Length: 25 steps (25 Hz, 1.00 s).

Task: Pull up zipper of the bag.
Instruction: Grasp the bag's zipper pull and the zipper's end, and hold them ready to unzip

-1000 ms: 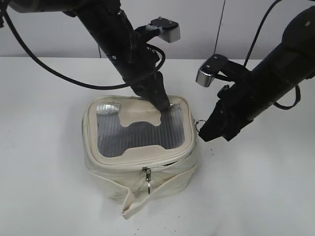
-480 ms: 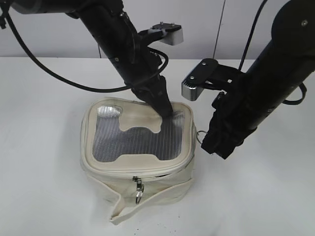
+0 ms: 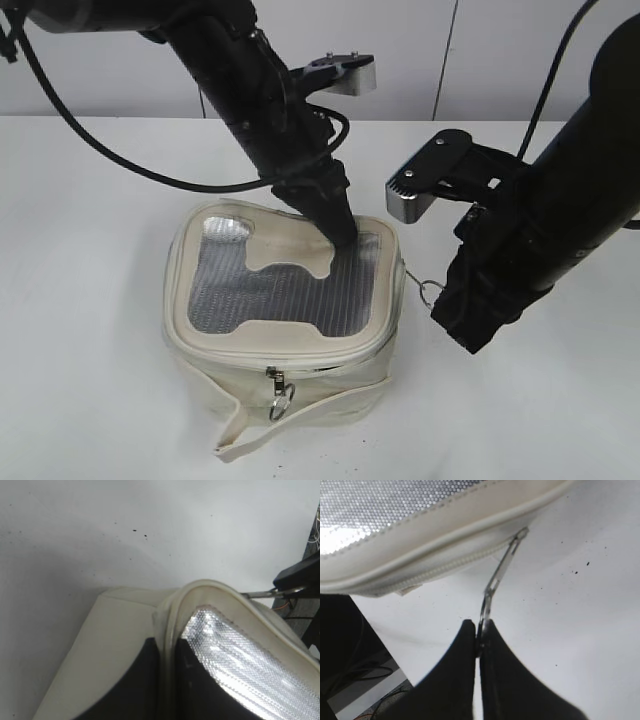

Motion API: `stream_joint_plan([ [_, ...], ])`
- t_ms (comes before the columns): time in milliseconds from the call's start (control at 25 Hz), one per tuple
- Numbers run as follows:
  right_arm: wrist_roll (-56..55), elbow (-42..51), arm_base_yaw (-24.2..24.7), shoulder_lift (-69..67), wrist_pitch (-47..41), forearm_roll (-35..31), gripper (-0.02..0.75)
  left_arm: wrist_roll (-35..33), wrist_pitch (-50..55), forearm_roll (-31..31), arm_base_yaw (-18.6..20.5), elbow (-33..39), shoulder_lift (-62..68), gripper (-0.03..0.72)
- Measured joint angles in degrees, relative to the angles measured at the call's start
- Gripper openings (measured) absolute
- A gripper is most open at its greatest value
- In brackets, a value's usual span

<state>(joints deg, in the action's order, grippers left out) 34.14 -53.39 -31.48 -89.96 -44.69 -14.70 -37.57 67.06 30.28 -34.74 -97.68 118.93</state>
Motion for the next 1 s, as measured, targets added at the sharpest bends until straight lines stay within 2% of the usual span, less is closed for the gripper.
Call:
stream_joint_plan([
  [320, -0.43, 0.80, -0.40, 2.87, 0.40, -0.03, 0.005, 5.00, 0.21, -0.82, -0.23, -1.77, 0.52, 0.043],
  [520, -0.43, 1.52, -0.85, 6.69, -6.21, -0.30, 0.005, 7.34, 0.03, -3.93, -0.11, -5.05, 1.36, 0.042],
  [720, -0.43, 1.77, -1.60, 8.51, -7.95, -2.67, 0.005, 10.13, -0.90, -5.00, 0.01, -5.43, 1.40, 0.039],
  [840, -0.48, 2.61, -5.21, 8.50, -8.09, -2.79, 0.005, 10.44, -0.85, -5.06, 0.01, -5.43, 1.40, 0.039],
  [1000, -1.73, 2.80, -13.34, 8.51, -4.74, -2.88, 0.005, 10.44, -0.64, -5.01, 0.01, -5.43, 1.40, 0.039],
])
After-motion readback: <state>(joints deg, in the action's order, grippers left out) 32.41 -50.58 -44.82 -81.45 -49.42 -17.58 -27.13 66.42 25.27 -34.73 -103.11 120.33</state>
